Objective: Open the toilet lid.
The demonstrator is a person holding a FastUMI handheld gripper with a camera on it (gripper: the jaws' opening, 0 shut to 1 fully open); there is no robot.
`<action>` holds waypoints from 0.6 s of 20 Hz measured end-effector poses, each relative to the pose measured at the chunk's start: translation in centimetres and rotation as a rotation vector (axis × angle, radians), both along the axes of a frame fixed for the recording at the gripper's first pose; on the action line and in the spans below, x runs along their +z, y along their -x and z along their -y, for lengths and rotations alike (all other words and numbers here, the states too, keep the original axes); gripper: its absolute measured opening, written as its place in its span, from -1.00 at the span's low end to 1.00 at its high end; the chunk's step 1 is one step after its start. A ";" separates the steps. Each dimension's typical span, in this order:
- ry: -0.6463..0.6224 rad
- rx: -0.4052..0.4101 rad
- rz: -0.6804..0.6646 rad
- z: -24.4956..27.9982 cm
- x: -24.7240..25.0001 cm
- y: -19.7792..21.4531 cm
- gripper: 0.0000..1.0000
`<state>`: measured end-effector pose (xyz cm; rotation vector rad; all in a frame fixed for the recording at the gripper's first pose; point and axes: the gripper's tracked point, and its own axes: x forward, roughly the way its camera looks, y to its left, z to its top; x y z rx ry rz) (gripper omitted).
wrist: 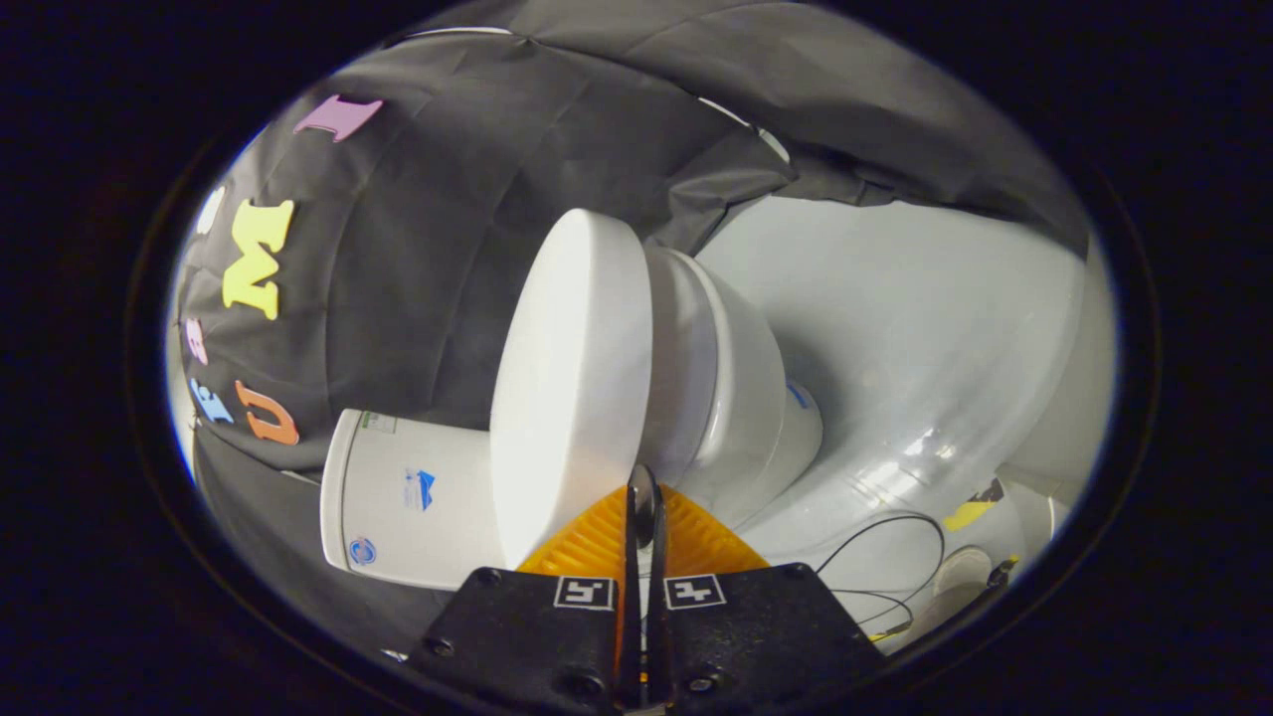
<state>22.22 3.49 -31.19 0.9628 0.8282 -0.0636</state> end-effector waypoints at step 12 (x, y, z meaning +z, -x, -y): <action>0.095 0.062 0.125 -2.2 5.5 0.0 -0.92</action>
